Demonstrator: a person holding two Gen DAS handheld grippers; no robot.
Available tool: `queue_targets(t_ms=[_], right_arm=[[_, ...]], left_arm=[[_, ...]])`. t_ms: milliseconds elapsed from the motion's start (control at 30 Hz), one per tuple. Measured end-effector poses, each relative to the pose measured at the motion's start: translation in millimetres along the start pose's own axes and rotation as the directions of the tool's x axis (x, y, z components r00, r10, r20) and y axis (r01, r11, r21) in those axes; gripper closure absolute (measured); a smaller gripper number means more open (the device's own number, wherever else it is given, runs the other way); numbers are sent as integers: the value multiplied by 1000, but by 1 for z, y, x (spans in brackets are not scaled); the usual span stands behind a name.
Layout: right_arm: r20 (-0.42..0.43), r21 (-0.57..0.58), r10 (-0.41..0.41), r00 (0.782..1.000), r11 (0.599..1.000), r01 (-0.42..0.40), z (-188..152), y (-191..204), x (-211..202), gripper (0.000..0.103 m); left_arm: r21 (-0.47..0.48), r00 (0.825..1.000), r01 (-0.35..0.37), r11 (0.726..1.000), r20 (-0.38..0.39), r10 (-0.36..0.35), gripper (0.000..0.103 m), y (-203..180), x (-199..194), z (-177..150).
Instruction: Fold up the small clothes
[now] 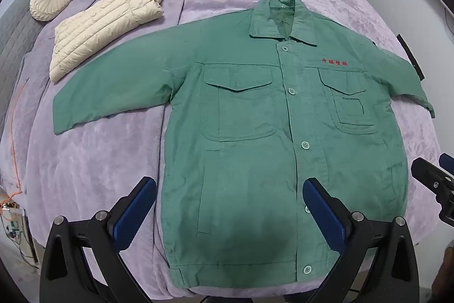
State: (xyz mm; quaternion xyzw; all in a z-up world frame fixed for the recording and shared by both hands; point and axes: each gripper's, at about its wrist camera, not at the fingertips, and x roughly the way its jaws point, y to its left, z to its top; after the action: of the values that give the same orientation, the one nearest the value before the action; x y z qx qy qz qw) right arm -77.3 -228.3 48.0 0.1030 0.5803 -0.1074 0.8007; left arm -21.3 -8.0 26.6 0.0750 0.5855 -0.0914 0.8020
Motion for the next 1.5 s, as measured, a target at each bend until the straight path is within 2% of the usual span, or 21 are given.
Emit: queue_targets(t_ms=[1500], right_arm=[[3, 4, 19, 1000, 1000, -19, -2, 5, 2, 0]], left_arm=[[-8, 1000, -1, 1000, -15, 1, 0, 3, 4, -3]])
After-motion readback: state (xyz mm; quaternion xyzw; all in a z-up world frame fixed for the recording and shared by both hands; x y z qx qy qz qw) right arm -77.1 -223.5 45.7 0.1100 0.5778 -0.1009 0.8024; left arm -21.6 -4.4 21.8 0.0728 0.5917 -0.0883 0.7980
